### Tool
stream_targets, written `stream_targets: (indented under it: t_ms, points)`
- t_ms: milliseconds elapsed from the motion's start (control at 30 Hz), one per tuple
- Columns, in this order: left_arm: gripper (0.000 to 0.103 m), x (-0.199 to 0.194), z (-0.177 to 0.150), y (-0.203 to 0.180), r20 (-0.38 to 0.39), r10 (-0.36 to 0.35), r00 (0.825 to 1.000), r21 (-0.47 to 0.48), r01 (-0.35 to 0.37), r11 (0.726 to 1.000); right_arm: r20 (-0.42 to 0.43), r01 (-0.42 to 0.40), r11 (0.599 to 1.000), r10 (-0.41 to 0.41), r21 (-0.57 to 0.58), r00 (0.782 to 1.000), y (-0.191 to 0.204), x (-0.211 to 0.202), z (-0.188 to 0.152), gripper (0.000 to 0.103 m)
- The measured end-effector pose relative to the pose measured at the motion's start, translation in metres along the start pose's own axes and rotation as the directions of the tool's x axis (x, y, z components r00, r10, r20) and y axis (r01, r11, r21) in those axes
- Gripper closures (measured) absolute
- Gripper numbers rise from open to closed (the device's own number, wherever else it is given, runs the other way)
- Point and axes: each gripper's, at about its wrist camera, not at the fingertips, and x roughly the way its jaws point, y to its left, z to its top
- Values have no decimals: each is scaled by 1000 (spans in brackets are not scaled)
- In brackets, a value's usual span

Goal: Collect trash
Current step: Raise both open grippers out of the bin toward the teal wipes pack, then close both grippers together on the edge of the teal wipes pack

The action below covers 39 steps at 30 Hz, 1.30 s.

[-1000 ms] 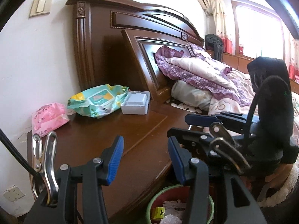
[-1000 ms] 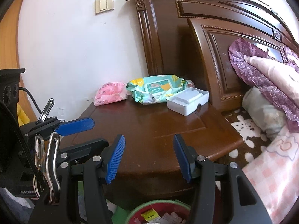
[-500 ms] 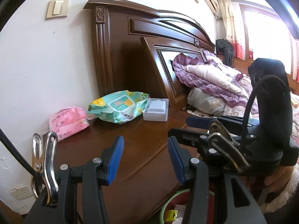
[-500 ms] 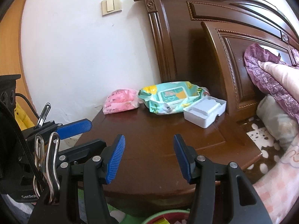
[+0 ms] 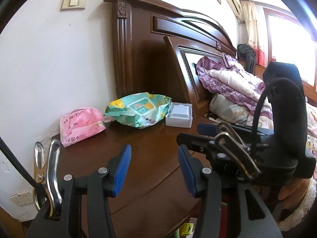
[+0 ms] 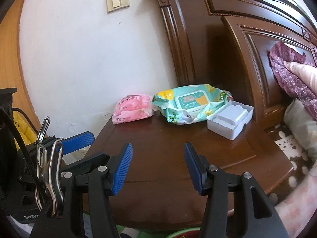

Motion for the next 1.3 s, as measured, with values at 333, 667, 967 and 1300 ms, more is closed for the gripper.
stream_targets:
  t_ms: [333,667,967,1300]
  points:
    - [45,15,-4,22,-47,31,998,-3,-32,999,-4,23,1000,-23,-4,1000,-8,20,7,43]
    - [34,80,30,72,-170,-128,977,-206,91,974,-68,-26,969,44,245,997,-49,60,18,42]
    - [33,162,52,105,-238,-111,965,-353,21,935,-90,44,866,2,498,996,-114,114,36,41]
    - [28,217,62,127,-274,-121,954,-494,-31,869,-139,61,826,22,561,990,-120,165,45,41]
